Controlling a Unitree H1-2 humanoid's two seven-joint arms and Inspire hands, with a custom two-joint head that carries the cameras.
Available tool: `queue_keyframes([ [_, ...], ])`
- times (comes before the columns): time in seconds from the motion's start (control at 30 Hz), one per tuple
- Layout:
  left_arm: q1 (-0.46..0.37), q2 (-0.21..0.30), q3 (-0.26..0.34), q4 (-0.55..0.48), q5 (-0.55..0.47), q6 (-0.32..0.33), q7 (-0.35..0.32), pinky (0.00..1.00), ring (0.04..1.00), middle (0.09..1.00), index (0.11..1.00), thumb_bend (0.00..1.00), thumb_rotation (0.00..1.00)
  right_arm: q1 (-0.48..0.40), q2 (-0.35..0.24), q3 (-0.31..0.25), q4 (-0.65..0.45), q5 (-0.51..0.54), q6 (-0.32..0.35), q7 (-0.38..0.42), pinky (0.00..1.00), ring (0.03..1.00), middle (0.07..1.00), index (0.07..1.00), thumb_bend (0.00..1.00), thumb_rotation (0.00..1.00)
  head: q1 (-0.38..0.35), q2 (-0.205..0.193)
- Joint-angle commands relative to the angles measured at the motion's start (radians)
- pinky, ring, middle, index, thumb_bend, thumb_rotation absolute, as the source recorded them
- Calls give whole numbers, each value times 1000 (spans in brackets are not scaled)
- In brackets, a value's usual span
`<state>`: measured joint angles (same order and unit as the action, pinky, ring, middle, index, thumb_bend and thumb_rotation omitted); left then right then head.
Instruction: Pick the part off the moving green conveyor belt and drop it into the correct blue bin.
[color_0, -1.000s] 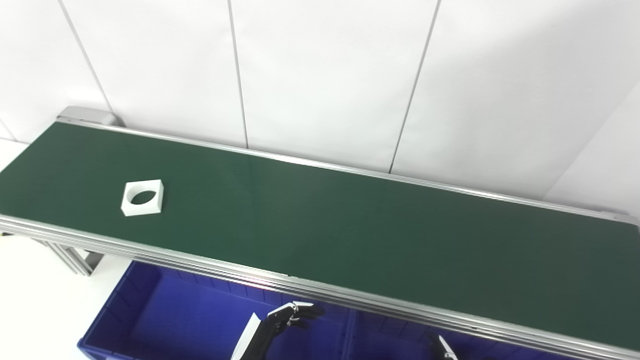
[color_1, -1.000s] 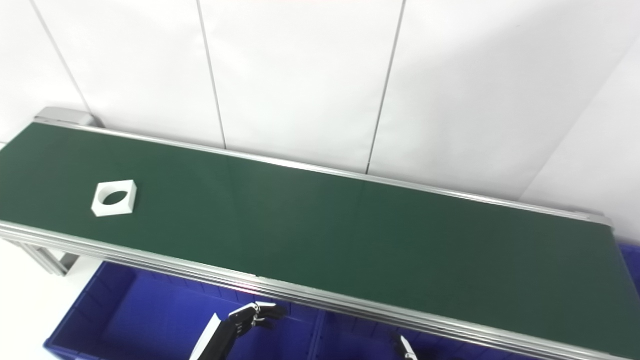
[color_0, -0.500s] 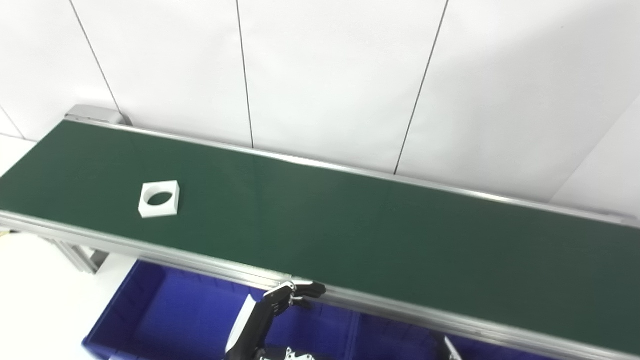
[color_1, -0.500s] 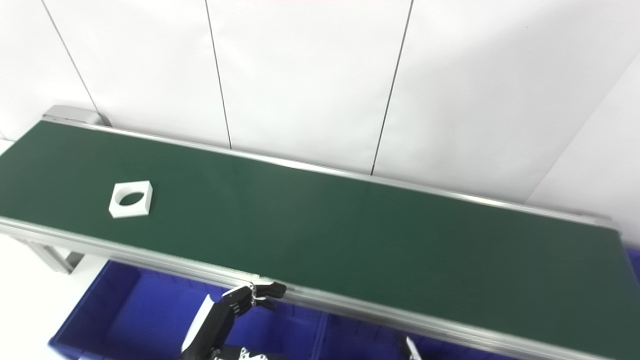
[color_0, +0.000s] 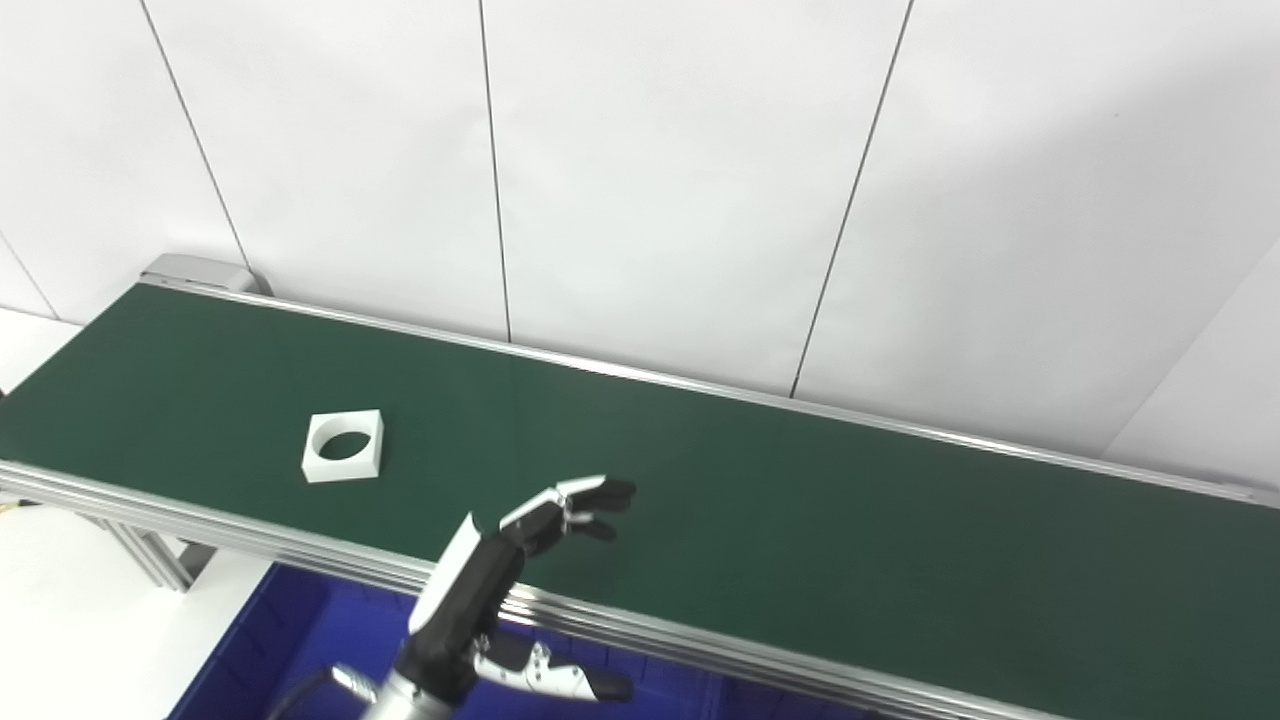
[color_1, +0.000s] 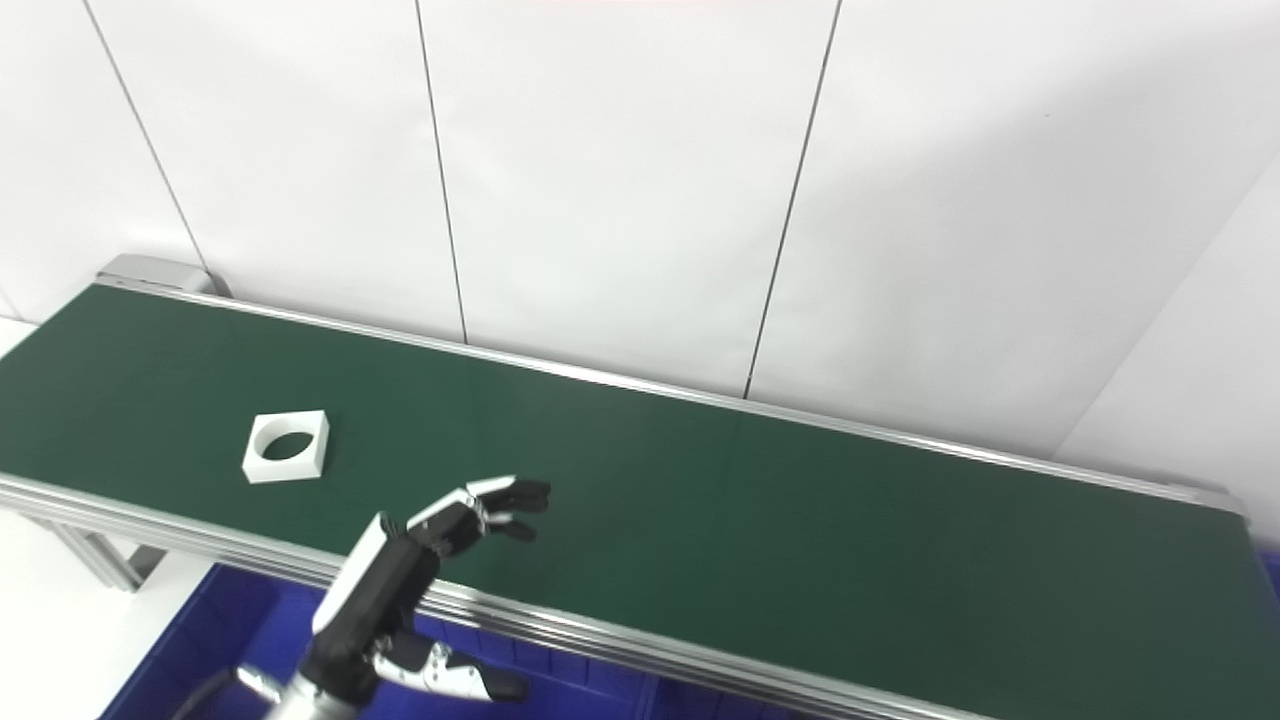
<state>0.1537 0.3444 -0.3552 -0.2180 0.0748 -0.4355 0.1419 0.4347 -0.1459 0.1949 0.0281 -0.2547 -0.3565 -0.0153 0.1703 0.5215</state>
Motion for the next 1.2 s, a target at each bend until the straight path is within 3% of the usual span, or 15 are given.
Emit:
queue_keyframes([
  [0.0,-31,-2,35,-54,7,23,-46,721,824,842,819,956,302,-7,3,-5,-13,11,-74,-8,864,953,958,932,837,302,1,0],
  [0.27,-91,-13,169,-122,57,169,-131,802,871,881,861,892,309,-14,12,-12,-3,20,-94,-9,777,938,953,926,835,307,-4,8],
  [0.47,-146,1,256,-53,60,227,-177,840,895,914,893,840,323,-20,8,-9,3,23,-109,-12,760,927,948,919,834,311,-10,18],
  [0.57,-180,9,282,0,57,226,-199,861,907,922,894,848,307,-24,6,-5,4,26,-112,-20,738,911,937,915,838,322,-17,26],
  [0.63,-199,18,293,27,70,229,-213,893,926,933,905,850,314,-27,4,-1,5,29,-112,-27,652,884,934,911,840,316,-18,28],
  [0.77,-246,46,303,111,68,250,-257,941,961,961,924,874,292,-25,2,2,2,31,-113,-22,642,871,930,905,843,335,-22,35],
  [1.0,-322,90,297,245,155,225,-275,911,965,975,952,894,283,-32,-9,15,-1,28,-112,-24,705,873,922,907,832,336,-34,55],
  [1.17,-384,120,283,376,209,205,-280,866,948,973,949,932,270,-35,-10,19,-1,35,-113,-25,655,856,917,905,834,324,-40,62],
])
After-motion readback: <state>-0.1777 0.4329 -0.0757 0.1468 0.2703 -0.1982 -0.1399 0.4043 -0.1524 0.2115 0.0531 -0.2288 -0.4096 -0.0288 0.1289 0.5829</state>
